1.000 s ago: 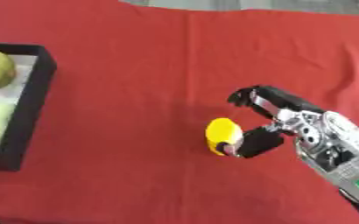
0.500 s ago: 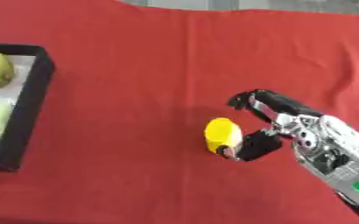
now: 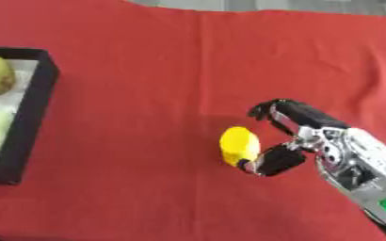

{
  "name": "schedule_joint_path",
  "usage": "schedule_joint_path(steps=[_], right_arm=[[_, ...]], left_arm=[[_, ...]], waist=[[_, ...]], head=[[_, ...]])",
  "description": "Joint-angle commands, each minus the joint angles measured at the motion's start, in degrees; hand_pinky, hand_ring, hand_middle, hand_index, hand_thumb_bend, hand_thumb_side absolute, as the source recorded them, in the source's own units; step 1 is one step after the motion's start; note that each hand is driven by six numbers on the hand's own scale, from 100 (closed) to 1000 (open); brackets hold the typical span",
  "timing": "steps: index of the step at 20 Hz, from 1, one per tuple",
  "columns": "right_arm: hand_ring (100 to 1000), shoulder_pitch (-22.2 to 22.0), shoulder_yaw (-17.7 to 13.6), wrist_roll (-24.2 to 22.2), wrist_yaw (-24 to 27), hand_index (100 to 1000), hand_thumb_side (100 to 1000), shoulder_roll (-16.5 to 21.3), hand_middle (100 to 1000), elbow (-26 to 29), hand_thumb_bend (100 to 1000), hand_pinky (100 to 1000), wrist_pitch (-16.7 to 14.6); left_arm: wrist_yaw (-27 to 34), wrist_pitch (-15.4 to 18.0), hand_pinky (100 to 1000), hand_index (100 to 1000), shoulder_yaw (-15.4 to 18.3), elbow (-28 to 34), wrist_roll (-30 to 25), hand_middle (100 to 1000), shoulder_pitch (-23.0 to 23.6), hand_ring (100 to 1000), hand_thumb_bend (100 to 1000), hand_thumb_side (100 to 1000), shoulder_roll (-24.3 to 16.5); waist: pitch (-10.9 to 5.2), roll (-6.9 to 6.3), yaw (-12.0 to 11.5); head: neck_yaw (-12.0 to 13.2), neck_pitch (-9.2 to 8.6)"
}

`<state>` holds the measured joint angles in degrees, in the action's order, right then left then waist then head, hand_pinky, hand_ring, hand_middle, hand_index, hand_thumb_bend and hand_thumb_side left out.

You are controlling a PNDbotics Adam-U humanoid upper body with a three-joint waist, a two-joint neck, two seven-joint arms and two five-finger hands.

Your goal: Pick up the objects with one hand, pass them to the other hand, and then place them into the box on the other side of the table.

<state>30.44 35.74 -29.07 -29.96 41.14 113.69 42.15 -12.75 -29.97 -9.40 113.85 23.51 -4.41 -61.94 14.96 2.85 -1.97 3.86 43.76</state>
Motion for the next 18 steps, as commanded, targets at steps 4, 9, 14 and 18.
schedule_joint_path(steps=[4,9,14,18], right_arm=[[870,0.6,-0.62,-10.22,-1.76,852,262,0.4,773,-1.58,509,936,9.82],[859,0.71,-0.11,-9.87,-2.56,825,255,-0.35,736,-3.34,494,931,9.82],[858,0.77,0.63,-9.71,-3.03,812,267,-1.22,716,-4.86,504,931,9.82],[849,0.5,1.16,-9.2,-4.07,796,257,-1.93,702,-5.37,496,929,9.82]], left_arm=[[-0.29,-0.01,790,784,0.5,0.74,0.05,698,-0.16,758,100,304,-1.33],[-0.34,-0.06,789,784,0.48,0.74,0.03,698,-0.18,758,100,304,-1.24],[-0.35,-0.02,788,784,0.43,0.74,-0.06,698,-0.23,758,100,303,-1.27],[-0.37,0.01,788,783,0.4,0.74,-0.11,699,-0.2,758,100,301,-1.27]], waist=[[-3.39,-1.23,-0.25],[-3.32,-1.28,-0.41],[-3.35,-1.25,-0.57],[-3.32,-1.23,-0.63]], head=[[-0.54,0.36],[-0.79,0.36],[-0.98,0.36],[-1.04,0.36]])
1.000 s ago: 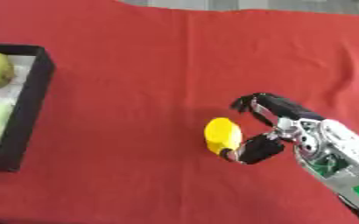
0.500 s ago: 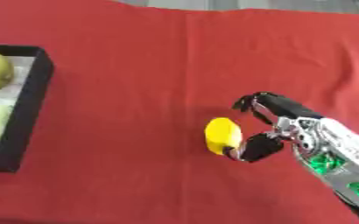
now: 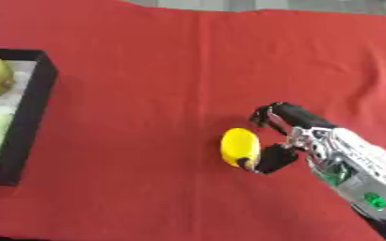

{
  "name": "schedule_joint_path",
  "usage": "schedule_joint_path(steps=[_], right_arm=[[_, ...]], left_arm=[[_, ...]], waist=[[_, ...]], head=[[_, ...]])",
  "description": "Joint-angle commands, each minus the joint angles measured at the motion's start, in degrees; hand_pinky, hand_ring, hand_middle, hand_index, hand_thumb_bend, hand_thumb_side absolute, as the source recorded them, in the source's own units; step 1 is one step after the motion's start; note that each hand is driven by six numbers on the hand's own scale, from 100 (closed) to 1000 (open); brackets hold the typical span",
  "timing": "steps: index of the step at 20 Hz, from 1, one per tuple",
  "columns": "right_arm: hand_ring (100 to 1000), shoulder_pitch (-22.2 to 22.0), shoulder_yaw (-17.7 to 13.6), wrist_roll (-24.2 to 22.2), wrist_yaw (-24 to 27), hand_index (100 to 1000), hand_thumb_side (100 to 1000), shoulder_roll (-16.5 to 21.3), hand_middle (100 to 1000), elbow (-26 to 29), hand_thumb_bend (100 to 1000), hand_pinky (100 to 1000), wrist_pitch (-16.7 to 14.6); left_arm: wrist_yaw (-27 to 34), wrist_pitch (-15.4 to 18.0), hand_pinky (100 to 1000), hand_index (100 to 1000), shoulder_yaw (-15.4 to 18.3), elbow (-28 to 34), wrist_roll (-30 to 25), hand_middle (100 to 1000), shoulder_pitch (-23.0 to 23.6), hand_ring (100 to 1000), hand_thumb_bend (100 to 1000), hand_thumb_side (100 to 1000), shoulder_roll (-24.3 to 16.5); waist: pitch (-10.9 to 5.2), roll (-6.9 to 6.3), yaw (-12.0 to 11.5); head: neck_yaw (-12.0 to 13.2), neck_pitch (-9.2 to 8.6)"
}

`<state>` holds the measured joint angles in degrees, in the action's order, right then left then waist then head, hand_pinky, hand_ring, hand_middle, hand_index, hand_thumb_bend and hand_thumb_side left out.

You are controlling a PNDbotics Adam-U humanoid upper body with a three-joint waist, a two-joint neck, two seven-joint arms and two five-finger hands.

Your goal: Pick up the objects with one hand, pass them to the other hand, and then place them into the box on the other side of the table.

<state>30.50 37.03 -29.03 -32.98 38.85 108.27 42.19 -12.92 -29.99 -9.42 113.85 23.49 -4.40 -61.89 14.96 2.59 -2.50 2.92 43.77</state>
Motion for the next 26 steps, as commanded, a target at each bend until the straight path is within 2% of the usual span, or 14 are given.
schedule_joint_path(steps=[1,3,8,10,17,23,26], right_arm=[[842,0.4,-0.12,-8.85,-1.68,781,250,0.37,695,0.25,492,925,9.78],[830,0.36,-0.18,-7.98,-3.31,742,228,0.6,673,1.09,478,920,9.78],[757,0.6,-1.12,-6.99,-7.18,639,100,1.72,584,4.96,410,885,9.78],[747,1.04,-1.72,-7.29,-7.51,621,100,2.07,572,5.99,398,878,9.78],[721,2.82,-2.52,-6.38,-4.68,592,100,2.65,552,6.32,388,869,9.78],[709,3.73,-3.39,-4.27,-0.71,566,100,3.17,533,6.32,338,860,9.77],[702,4.22,-4.88,-1.98,1.01,560,100,2.87,529,6.32,299,852,9.78]], left_arm=[[-0.21,0.01,788,783,0.42,0.74,-0.09,699,-0.17,758,100,300,-1.32],[-0.23,0.02,787,781,0.45,0.74,-0.05,698,-0.11,758,100,300,-1.33],[-0.3,0.04,786,779,0.52,0.74,0.02,698,0.2,758,100,295,-1.45],[-0.3,0.0,786,779,0.55,0.74,0.06,698,0.31,757,100,295,-1.5],[-0.31,0.02,786,778,0.63,0.74,0.07,698,0.5,758,100,294,-1.68],[-0.32,0.09,786,778,0.71,0.74,0.1,698,0.57,758,100,292,-1.72],[-0.28,0.17,786,777,0.7,0.74,0.07,696,0.57,757,100,295,-1.69]], waist=[[-3.32,-0.97,-0.09],[-3.32,-0.96,-0.07],[-3.41,-0.92,0.03],[-3.49,-0.9,0.09],[-3.68,-0.86,0.2],[-3.68,-0.92,0.29],[-3.67,-1.05,0.39]], head=[[-0.08,0.35],[-0.03,0.35],[0.17,0.35],[0.21,0.35],[0.35,0.35],[0.4,0.35],[0.5,0.35]])
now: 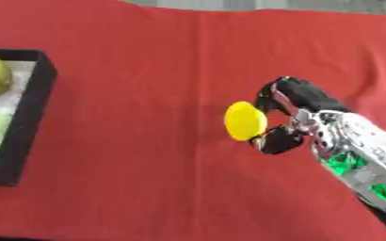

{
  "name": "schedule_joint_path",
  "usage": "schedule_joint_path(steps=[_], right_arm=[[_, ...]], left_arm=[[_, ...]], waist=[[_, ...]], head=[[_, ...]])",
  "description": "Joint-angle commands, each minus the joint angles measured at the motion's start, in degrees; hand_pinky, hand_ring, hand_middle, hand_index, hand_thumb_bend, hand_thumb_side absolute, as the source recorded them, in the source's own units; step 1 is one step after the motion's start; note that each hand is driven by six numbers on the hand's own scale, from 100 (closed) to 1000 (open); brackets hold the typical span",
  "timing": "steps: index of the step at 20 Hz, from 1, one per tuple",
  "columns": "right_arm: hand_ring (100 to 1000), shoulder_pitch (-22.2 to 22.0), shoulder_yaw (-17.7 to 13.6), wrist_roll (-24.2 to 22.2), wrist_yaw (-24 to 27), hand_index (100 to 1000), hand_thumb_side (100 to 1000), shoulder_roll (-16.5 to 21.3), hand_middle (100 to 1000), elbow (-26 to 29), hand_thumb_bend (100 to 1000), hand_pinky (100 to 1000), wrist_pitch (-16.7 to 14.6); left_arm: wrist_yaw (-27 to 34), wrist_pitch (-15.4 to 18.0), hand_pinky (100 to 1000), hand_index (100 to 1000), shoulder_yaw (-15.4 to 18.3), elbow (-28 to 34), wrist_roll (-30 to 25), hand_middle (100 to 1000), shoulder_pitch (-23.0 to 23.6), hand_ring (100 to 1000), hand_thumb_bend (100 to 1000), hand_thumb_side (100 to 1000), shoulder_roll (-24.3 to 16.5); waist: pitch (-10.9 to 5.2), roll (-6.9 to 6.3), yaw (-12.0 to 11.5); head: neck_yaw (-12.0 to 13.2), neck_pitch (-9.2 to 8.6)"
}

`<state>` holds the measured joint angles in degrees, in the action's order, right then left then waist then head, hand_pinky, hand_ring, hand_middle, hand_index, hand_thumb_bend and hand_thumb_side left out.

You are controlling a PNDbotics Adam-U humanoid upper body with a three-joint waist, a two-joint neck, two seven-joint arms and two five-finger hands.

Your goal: Pick up the objects with one hand, pass them to the other hand, and then place them into the box on the other side of the table.

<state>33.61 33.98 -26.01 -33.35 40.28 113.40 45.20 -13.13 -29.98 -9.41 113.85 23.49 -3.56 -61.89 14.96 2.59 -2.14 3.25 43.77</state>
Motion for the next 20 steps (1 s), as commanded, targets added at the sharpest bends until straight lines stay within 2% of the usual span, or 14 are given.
schedule_joint_path(steps=[1,2,3,4,6,7,12,16,20], right_arm=[[698,1.28,-2.33,-4.0,2.03,559,100,1.31,528,1.19,275,850,6.76],[696,1.48,-2.79,-2.88,2.88,558,100,1.09,527,1.19,257,848,6.76],[693,1.69,-3.16,-1.65,3.97,556,100,0.81,528,1.19,196,843,6.76],[692,1.98,-3.47,-0.22,5.37,556,100,0.44,527,1.19,191,840,6.76],[688,2.56,-3.93,3.35,8.8,554,100,-0.31,527,1.19,111,826,6.75],[688,2.93,-4.06,5.57,10.82,553,100,-0.72,526,1.19,100,824,6.6],[684,4.24,-3.24,15.73,19.0,550,100,-1.97,524,1.19,100,817,6.12],[679,5.45,-2.34,19.82,21.89,547,100,-2.91,522,1.19,100,814,6.08],[678,6.44,-1.86,22.67,24.65,543,100,-4.24,520,1.19,100,801,5.56]], left_arm=[[-0.1,0.25,786,777,0.69,0.74,0.03,695,-0.34,756,100,296,-1.69],[-0.06,0.4,785,777,0.71,0.74,0.01,695,-0.47,755,100,298,-1.67],[0.01,0.56,785,779,0.76,0.74,0.02,693,-0.62,754,100,304,-1.65],[0.06,0.76,784,778,0.85,0.74,0.05,691,-0.82,753,100,312,-1.61],[0.7,1.66,782,777,1.05,0.74,0.27,686,-1.45,748,100,333,-1.46],[1.14,2.52,782,778,1.07,0.74,0.4,684,-1.87,746,100,339,-1.43],[2.0,9.47,772,793,0.05,0.74,-0.52,678,-4.45,739,100,361,-2.02],[2.02,15.27,772,795,-1.89,0.74,-3.86,679,-7.67,740,100,348,-2.93],[3.58,19.01,772,792,-4.6,0.74,-8.46,679,-12.03,739,100,353,-3.45]], waist=[[-3.68,-1.11,0.05],[-3.7,-1.18,0.05],[-3.71,-1.25,0.04],[-3.73,-1.32,0.03],[-3.76,-1.48,-0.05],[-3.77,-1.57,-0.1],[-3.84,-1.82,-0.38],[-3.96,-1.94,-0.42],[-4.07,-2.15,-0.37]], head=[[0.19,0.34],[0.18,0.34],[0.16,0.34],[0.14,0.34],[0.09,0.34],[0.06,0.34],[-0.02,0.34],[0.33,0.24],[0.79,0.07]])
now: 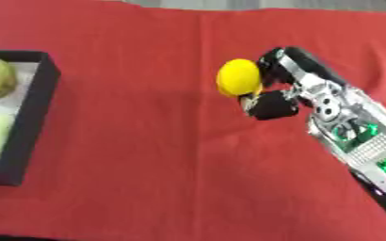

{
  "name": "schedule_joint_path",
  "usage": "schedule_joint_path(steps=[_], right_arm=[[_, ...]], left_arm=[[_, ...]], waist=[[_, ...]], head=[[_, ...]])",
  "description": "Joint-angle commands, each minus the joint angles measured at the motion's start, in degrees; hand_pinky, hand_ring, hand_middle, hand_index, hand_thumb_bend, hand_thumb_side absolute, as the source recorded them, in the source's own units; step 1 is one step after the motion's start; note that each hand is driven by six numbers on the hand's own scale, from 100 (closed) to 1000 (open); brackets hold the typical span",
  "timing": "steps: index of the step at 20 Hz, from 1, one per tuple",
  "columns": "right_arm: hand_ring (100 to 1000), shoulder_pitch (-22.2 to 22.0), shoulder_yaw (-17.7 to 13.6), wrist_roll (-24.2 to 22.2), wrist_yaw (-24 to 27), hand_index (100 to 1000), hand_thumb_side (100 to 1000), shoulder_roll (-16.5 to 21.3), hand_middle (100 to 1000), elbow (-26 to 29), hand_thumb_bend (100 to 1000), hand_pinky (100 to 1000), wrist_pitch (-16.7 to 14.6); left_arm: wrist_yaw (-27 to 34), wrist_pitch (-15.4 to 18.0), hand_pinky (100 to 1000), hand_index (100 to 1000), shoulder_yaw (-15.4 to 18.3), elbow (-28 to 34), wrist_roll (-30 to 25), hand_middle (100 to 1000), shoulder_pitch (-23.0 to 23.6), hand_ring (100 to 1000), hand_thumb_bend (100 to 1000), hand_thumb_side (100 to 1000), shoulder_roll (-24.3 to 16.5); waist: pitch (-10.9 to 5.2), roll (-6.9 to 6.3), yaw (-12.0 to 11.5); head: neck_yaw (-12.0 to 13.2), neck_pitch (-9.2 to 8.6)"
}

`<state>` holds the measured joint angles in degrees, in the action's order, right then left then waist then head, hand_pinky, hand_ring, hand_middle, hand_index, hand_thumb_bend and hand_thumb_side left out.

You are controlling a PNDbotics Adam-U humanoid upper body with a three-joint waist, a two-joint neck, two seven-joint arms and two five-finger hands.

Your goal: Pick up the objects with one hand, pass them to the other hand, and then place them into the box on the other side of the table.

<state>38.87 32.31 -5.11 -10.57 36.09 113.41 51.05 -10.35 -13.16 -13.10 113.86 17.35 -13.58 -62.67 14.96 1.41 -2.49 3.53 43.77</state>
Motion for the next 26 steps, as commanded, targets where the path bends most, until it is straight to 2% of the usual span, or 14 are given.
schedule_joint_path(steps=[1,5,10,17,26], right_arm=[[678,1.4,-0.11,2.65,3.0,542,100,-0.38,520,1.18,100,798,-0.45],[677,2.25,0.8,6.33,6.37,540,100,-1.25,518,1.18,100,797,-0.9],[677,3.51,2.12,8.48,7.64,540,100,-2.16,518,1.18,100,797,-1.35],[677,5.06,3.07,8.55,7.04,540,100,-3.1,518,1.18,100,798,-0.82],[678,6.2,4.0,6.57,5.76,540,100,-3.96,518,1.18,100,798,0.13]], left_arm=[[1.19,2.94,772,791,-1.83,0.74,-3.68,678,-3.33,738,100,358,-2.71],[2.29,4.84,770,793,-5.52,0.74,-9.03,676,-8.83,735,100,360,-2.43],[2.19,5.81,771,803,-10.2,0.74,-15.49,692,-15.53,741,100,351,-0.86],[0.22,3.13,772,812,-15.1,0.74,-22.12,718,-22.08,753,100,337,2.1],[-3.49,0.38,772,838,-18.33,0.74,-24.97,719,-26.75,758,100,298,4.99]], waist=[[-4.09,-1.01,0.03],[-4.22,-1.25,0.07],[-4.42,-1.62,-0.02],[-4.61,-1.97,-0.31],[-4.75,-2.04,-0.64]], head=[[0.64,-0.03],[0.94,-0.38],[1.16,-0.58],[1.33,-0.46],[1.26,-0.47]])
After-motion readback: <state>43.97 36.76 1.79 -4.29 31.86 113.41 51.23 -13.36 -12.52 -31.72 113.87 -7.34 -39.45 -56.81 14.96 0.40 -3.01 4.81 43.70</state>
